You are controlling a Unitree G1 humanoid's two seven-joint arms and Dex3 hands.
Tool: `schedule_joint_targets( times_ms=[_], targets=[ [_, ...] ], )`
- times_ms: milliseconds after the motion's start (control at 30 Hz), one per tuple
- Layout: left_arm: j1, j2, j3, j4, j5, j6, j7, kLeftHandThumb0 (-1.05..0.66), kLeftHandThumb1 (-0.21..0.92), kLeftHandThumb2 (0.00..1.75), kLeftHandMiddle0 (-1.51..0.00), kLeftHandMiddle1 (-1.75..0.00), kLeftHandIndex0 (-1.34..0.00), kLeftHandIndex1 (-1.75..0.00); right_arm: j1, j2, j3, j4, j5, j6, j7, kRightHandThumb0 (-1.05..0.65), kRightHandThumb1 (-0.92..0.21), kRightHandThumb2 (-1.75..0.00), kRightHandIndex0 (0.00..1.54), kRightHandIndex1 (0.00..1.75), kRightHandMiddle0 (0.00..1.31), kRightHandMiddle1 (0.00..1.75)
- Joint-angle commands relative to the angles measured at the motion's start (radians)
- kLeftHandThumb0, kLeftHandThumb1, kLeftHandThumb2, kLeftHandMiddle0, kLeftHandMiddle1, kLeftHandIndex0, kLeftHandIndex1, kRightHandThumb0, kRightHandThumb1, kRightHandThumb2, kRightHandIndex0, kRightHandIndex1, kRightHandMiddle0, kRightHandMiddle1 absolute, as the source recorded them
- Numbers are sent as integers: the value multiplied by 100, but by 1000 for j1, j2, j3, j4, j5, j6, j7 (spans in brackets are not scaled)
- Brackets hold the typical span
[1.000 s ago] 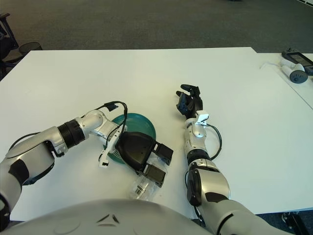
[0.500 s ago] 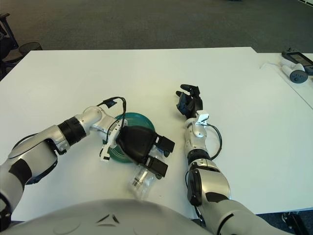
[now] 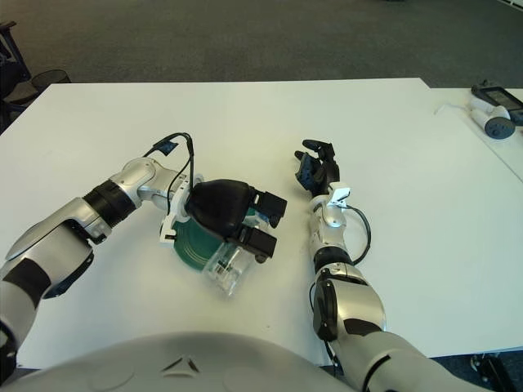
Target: Put the bottle into the plate.
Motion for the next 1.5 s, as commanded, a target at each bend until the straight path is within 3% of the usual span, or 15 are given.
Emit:
schedule_joint_targets(
  times_ms=[0,267,400,600,667,800,967,1267,1467],
  targets=[
    [12,60,51,-97,-43,33,-120,-1,-7,175,-90,-175,-71,-170,126,34,-20,116,32,171,-8,-45,-69,-94,26,83,13,130],
    [13,86,67,-113,-128,44,-269,-1,-6,175,-89,-174,-67,-174,125,38,-29,113,38,174,4,-46,-69,-94,24,81,13,130],
    [-16,92,76,-116,-105,19,-296,-1,-6,175,-90,-175,-68,-173,124,38,-31,113,40,177,5,-46,-69,-94,24,82,14,131],
    [1,101,113,-166,-92,40,-320,-1,-10,175,-93,-175,-76,-161,126,37,-28,111,36,175,3,-47,-68,-94,24,82,13,130],
    [-2,111,122,-177,-123,52,-355,-1,-12,175,-95,-175,-81,-154,127,38,-28,111,37,170,3,-46,-68,-95,24,82,13,130],
    [-79,138,159,-123,-220,37,-411,-1,-14,175,-95,-175,-83,-151,131,38,-29,108,40,161,15,-46,-68,-95,26,83,15,130],
    [-79,124,167,-97,-241,36,-444,-1,-11,175,-92,-175,-78,-160,135,39,-27,103,41,155,20,-44,-67,-97,29,87,19,131],
    [-83,109,219,-15,-229,5,-396,0,-6,175,-89,-174,-68,-174,146,49,-17,91,32,143,9,-42,-65,-101,30,92,21,132],
    [-131,114,264,38,-147,-19,-318,0,-6,175,-89,-173,-67,-175,153,63,-8,74,27,123,-2,-41,-63,-102,30,95,22,134]
  ],
)
